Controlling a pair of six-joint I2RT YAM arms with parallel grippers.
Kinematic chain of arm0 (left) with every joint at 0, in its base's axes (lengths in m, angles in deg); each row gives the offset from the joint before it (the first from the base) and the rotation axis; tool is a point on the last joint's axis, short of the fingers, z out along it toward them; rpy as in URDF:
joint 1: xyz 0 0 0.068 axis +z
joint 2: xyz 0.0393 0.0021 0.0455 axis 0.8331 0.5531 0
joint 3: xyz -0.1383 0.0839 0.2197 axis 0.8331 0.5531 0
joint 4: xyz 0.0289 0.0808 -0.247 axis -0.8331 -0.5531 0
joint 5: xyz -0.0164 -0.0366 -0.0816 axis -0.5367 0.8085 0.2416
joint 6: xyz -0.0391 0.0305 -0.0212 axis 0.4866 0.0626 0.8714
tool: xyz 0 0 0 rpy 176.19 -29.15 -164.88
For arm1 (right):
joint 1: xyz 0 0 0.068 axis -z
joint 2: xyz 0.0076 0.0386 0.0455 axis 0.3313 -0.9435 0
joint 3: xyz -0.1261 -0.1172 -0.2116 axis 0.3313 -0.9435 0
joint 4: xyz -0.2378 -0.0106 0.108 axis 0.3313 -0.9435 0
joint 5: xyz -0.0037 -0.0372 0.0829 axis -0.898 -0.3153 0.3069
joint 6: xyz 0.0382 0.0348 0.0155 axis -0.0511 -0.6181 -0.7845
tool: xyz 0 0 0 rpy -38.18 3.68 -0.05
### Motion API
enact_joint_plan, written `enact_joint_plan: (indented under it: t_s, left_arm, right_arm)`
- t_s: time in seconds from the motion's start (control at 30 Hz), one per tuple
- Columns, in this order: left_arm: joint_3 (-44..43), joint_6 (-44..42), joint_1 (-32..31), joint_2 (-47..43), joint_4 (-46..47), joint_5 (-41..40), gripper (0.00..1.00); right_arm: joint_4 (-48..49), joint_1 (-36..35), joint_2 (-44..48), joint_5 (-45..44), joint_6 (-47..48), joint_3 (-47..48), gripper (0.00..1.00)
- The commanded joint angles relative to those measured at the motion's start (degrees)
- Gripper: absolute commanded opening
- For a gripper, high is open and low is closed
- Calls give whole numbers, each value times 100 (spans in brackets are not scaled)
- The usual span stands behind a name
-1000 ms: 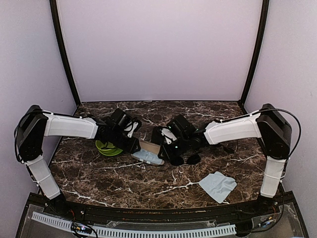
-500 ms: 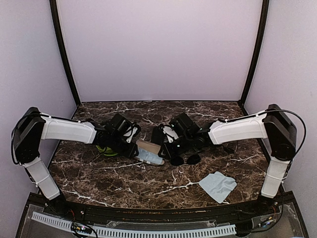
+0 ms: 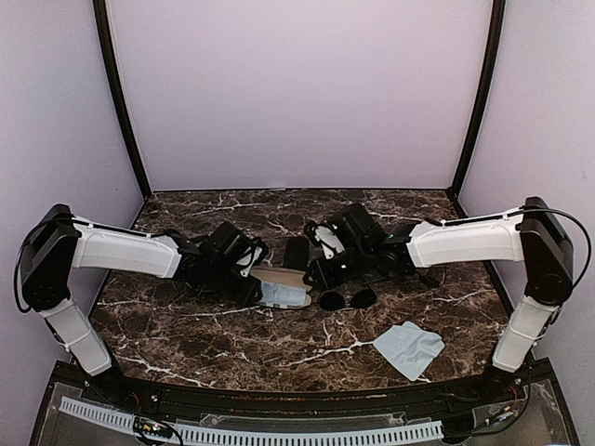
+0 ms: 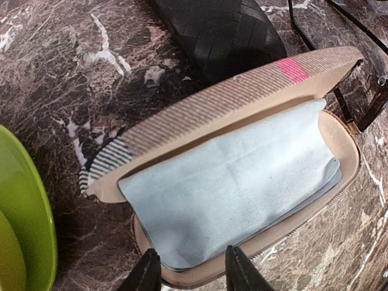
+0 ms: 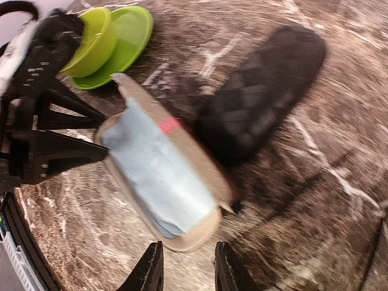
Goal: Organize the sunglasses
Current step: Pick up the sunglasses from the center of the board.
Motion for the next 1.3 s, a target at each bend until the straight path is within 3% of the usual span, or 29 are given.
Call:
enact_joint_plan:
  t_s: [0.0, 0.3, 0.47, 0.6, 1.13, 1.27]
  left_arm:
    - [-108, -31, -21, -307, -197, -416, 41]
    - [-241, -46, -16, -581, -186, -852, 48]
    - [-135, 4, -16, -733, -126, -955, 59]
    - [-73, 24, -16, -803, -101, -969, 62]
    - [36, 5, -26, -773, 65, -811, 63]
    - [24, 25, -34, -717, 100, -764, 63]
  right_arm:
    - [-398, 377, 420, -525, -65, -276, 31]
    - [-972, 1367, 560, -724, 112, -512, 43]
    - [-1160, 1501, 149, -700, 229, -314, 49]
    - [-1323, 1510, -217, -738, 294, -146, 50]
    - [-1203, 1520, -187, -696, 148, -715, 38]
    - [-1069, 1519, -61, -600, 83, -901, 29]
